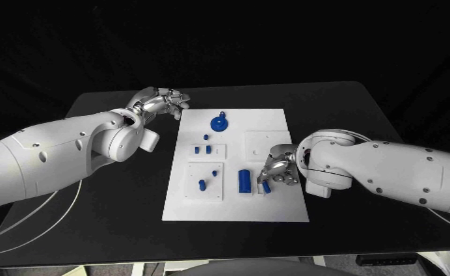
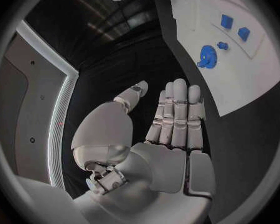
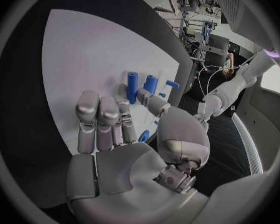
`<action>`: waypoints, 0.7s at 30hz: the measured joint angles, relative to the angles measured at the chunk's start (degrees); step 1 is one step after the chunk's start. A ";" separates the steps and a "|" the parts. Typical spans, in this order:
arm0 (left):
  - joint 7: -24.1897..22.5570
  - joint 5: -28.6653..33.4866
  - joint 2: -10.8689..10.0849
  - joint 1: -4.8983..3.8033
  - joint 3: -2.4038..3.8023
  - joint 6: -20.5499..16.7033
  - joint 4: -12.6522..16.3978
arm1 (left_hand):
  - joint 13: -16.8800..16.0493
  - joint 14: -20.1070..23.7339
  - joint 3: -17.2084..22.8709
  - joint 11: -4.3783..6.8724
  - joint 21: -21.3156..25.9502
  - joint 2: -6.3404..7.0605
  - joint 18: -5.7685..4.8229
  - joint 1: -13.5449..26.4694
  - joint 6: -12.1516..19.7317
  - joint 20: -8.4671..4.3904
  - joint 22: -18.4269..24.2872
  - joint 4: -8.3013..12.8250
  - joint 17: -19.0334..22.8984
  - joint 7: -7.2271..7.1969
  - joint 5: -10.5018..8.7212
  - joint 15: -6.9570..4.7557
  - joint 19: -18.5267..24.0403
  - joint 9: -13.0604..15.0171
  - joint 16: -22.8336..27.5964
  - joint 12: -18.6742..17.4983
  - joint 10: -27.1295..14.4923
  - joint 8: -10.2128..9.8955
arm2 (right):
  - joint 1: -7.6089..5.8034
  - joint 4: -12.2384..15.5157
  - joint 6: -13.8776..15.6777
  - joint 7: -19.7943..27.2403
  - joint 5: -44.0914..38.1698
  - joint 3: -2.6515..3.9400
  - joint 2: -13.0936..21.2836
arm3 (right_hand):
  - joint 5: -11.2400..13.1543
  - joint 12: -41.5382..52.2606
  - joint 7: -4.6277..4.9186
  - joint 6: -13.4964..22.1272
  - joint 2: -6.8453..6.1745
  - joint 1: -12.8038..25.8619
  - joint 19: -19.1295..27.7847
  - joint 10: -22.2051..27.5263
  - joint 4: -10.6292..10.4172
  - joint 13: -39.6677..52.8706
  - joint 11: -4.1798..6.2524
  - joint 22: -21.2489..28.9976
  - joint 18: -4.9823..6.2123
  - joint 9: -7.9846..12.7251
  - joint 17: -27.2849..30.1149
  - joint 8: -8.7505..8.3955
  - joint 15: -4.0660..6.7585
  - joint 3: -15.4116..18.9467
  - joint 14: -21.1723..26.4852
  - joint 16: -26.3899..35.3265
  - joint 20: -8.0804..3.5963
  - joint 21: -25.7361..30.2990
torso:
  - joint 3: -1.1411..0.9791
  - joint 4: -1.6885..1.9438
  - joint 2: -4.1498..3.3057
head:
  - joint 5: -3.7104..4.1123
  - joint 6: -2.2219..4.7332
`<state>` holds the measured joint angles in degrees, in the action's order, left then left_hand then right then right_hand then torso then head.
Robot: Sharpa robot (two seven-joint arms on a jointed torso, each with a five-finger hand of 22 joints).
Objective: Assemble the parts on the task board
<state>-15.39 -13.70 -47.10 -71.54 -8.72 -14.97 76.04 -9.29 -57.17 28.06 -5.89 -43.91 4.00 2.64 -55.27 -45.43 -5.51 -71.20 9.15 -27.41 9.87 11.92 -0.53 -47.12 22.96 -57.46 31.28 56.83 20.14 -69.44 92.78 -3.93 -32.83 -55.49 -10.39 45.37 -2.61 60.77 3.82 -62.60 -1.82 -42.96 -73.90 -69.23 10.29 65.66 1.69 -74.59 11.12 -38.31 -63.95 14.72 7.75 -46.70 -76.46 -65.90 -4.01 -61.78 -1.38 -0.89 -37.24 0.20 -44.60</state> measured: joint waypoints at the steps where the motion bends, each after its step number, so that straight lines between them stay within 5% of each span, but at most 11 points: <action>1: 0.01 0.00 -0.02 0.00 0.00 0.01 0.01 | 0.00 0.00 0.00 0.00 0.00 0.00 0.00 0.00 0.00 0.00 0.00 0.00 0.00 0.00 0.00 0.00 0.00 0.00 0.00 0.00 0.00 0.00 | 0.03 -0.02 0.00 0.00 -0.07 0.00 -0.02 | 0.00 0.00 -0.05 -0.06 0.00 0.00 -0.07 0.00 0.00 0.00 0.00 0.00 0.00 0.01 0.00 0.00 0.00 0.00 0.00 0.00 -0.06 0.00 | -0.01 0.00 -0.01 | -0.03 0.02; 21: 0.23 -0.10 -0.21 0.00 0.00 0.08 0.13 | -0.04 0.00 0.00 0.00 0.00 0.00 0.00 0.00 0.04 0.02 -0.04 0.00 -0.04 0.29 0.00 0.00 0.02 0.01 0.00 0.00 0.00 0.22 | 0.48 0.04 0.10 -0.03 -0.94 -0.03 -0.67 | 0.00 -0.06 0.14 -0.25 -0.06 0.53 -0.22 -0.08 -0.24 0.05 0.08 0.00 0.00 0.07 0.00 -0.14 0.01 -0.24 0.01 -0.20 -0.18 0.00 | -0.03 -0.02 -0.01 | -0.46 -0.16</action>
<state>-15.15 -13.80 -47.31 -71.55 -8.72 -14.89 76.17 -9.33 -57.17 28.06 -5.89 -43.91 4.00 2.64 -55.27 -45.39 -5.49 -71.24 9.15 -27.45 10.16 11.93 -0.53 -47.10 22.98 -57.46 31.28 56.83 20.36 -68.96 92.81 -3.83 -32.87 -56.43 -10.42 44.71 -2.61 60.71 3.96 -62.84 -1.88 -42.43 -74.12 -69.31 10.05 65.71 1.77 -74.59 11.12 -38.23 -63.95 14.59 7.77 -46.93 -76.45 -66.10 -4.19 -61.78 -1.42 -0.91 -37.25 -0.26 -44.76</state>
